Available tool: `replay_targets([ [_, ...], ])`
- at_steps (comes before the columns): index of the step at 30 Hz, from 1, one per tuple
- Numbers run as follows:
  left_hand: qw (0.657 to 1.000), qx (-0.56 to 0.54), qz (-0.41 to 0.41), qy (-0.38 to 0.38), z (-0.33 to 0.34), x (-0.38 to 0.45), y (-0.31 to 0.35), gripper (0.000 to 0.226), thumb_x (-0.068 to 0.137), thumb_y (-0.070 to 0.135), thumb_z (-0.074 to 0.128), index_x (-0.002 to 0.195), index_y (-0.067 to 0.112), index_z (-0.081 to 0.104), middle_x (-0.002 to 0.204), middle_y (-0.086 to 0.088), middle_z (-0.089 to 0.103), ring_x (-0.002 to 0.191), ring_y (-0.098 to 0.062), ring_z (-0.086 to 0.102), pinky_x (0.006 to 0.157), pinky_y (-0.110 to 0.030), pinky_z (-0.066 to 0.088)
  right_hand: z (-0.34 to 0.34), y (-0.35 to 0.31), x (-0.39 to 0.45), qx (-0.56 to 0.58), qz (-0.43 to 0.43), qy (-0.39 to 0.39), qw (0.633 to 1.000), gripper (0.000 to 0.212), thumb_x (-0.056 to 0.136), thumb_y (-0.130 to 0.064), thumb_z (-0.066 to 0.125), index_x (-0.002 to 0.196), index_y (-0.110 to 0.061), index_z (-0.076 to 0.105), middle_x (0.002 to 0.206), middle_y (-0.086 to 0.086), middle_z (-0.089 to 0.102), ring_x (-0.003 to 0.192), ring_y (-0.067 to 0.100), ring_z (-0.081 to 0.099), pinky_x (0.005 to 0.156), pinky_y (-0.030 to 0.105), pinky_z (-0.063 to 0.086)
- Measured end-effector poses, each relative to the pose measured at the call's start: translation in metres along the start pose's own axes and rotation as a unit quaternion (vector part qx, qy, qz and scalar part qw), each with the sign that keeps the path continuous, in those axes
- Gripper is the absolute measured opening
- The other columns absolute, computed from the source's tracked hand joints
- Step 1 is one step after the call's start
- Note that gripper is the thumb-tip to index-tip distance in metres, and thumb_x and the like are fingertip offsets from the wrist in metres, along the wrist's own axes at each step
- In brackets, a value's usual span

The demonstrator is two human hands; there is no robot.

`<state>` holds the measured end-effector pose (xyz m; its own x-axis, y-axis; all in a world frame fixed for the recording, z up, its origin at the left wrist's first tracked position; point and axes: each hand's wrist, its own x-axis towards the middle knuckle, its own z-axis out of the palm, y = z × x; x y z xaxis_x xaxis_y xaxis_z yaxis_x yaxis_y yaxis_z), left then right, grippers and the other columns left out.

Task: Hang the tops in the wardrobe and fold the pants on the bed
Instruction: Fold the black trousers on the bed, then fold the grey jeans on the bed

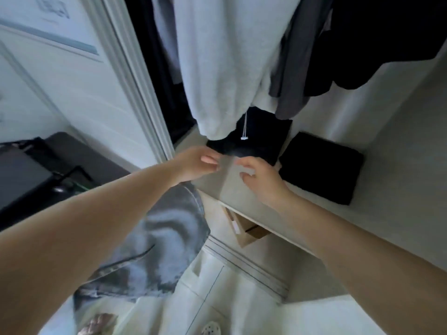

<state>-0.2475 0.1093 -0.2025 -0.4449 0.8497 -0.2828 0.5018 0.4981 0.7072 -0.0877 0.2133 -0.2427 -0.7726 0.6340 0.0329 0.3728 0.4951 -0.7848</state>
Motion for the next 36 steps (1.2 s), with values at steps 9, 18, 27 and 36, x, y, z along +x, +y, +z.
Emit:
replay_targets([
  [9, 0.961, -0.081, -0.153, 0.215, -0.063, -0.194, -0.092, 0.029, 0.087, 0.016, 0.066, 0.116, 0.018, 0.064, 0.108, 0.000, 0.069, 0.089, -0.011, 0.064, 0.077, -0.020, 0.050, 0.050, -0.100, -0.047, 0.037, -0.152, -0.169, 0.973, 0.031, 0.092, -0.014, 0.058, 0.121, -0.023, 0.060, 0.124, -0.007, 0.055, 0.120, 0.009, 0.050, 0.103, 0.027, 0.038],
  [18, 0.900, -0.147, -0.270, 0.309, -0.068, -0.335, -0.177, 0.026, 0.088, 0.024, 0.065, 0.114, 0.021, 0.063, 0.095, 0.007, 0.070, 0.086, -0.008, 0.065, 0.068, -0.020, 0.049, 0.119, -0.161, -0.063, -0.027, -0.256, -0.241, 0.936, 0.028, 0.091, -0.021, 0.059, 0.119, -0.028, 0.061, 0.119, -0.012, 0.057, 0.117, 0.009, 0.052, 0.099, 0.026, 0.039],
  [27, 0.906, -0.205, -0.311, 0.201, -0.072, -0.361, -0.229, 0.029, 0.089, 0.037, 0.062, 0.116, 0.030, 0.057, 0.106, 0.012, 0.065, 0.096, -0.006, 0.065, 0.072, -0.021, 0.050, 0.190, -0.201, -0.049, -0.161, -0.257, -0.277, 0.912, 0.034, 0.091, -0.038, 0.058, 0.124, -0.029, 0.058, 0.127, -0.005, 0.051, 0.095, 0.008, 0.056, 0.090, 0.025, 0.040],
  [36, 0.958, -0.214, -0.181, 0.057, -0.082, -0.264, -0.219, 0.041, 0.085, 0.054, 0.060, 0.121, 0.035, 0.058, 0.108, 0.013, 0.065, 0.088, -0.005, 0.061, 0.071, -0.021, 0.047, 0.197, -0.187, -0.010, -0.314, -0.281, -0.335, 0.843, 0.049, 0.088, 0.007, 0.041, 0.124, -0.018, 0.063, 0.141, 0.005, 0.050, 0.131, 0.019, 0.043, 0.108, 0.022, 0.025],
])
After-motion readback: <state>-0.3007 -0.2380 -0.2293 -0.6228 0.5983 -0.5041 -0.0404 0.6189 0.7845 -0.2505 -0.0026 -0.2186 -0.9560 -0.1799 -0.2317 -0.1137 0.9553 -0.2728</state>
